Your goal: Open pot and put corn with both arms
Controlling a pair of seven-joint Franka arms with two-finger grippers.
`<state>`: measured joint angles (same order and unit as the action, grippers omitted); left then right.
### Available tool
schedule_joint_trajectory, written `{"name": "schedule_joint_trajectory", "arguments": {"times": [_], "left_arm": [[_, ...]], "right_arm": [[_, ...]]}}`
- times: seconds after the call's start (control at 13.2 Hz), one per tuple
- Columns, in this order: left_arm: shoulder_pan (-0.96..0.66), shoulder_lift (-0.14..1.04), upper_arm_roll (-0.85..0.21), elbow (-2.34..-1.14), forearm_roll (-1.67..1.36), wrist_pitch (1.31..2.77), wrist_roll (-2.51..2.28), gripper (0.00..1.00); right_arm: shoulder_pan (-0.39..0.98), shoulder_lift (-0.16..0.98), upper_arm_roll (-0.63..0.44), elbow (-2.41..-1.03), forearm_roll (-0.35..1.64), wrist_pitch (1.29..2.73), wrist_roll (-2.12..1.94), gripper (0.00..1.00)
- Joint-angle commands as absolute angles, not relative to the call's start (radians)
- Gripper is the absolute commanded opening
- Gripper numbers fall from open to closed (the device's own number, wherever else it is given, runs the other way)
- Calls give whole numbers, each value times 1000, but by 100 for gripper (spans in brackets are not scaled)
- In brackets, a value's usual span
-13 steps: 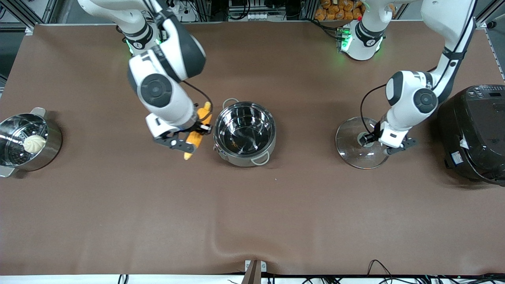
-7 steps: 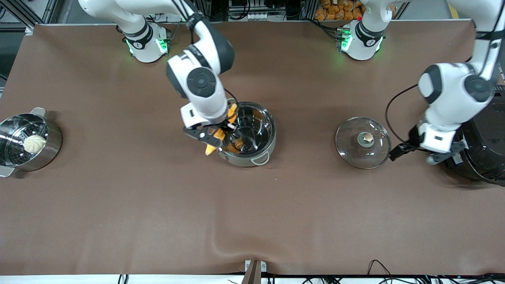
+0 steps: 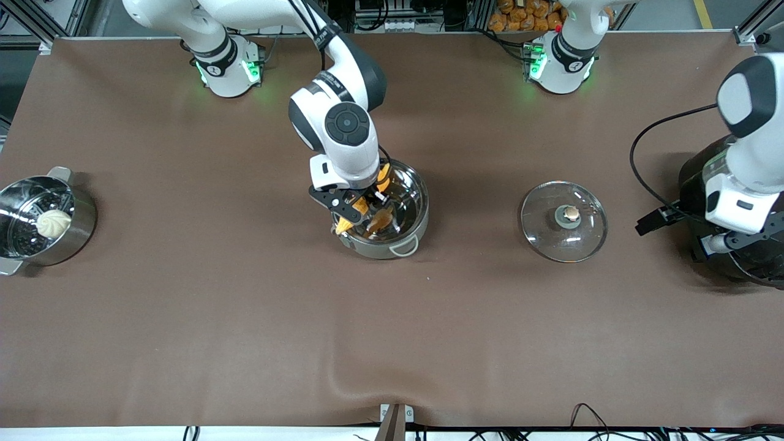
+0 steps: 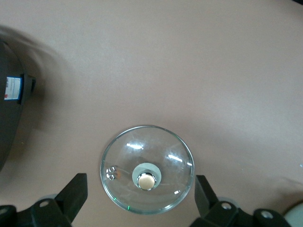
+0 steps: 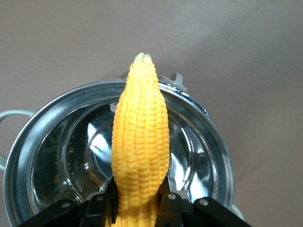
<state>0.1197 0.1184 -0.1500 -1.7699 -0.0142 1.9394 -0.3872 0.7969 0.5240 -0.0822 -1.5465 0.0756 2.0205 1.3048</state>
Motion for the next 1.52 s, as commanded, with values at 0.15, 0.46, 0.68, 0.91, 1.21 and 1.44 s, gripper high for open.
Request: {"name": "schedule_joint_trajectory", "arguments": {"times": [0.15,0.46,0.68,0.91,1.21,1.44], "left_arm": [[121,132,-175,-1609,-3,1738,-382,100],[126,121,-183,-1600,5,1723,-374,100],[130,118,-186,-1573,9,1665,-373,100],[130,114,-181,-1543,9,1609,-371,100],[130,86,-186,-1552,8,1578,-344,100],[129,68,-187,-1552,8,1565,-299,100]], "right_arm": [[815,575,-84,-1506,49,2048,1380,15],[808,575,-83,-1503,61,2048,1440,100],[802,575,-75,-1496,67,2049,1442,100],[767,559,-71,-1479,106,2042,1425,100],[605,412,-54,-1491,121,1924,1204,100],[441,263,-54,-1491,118,1714,908,100]]}}
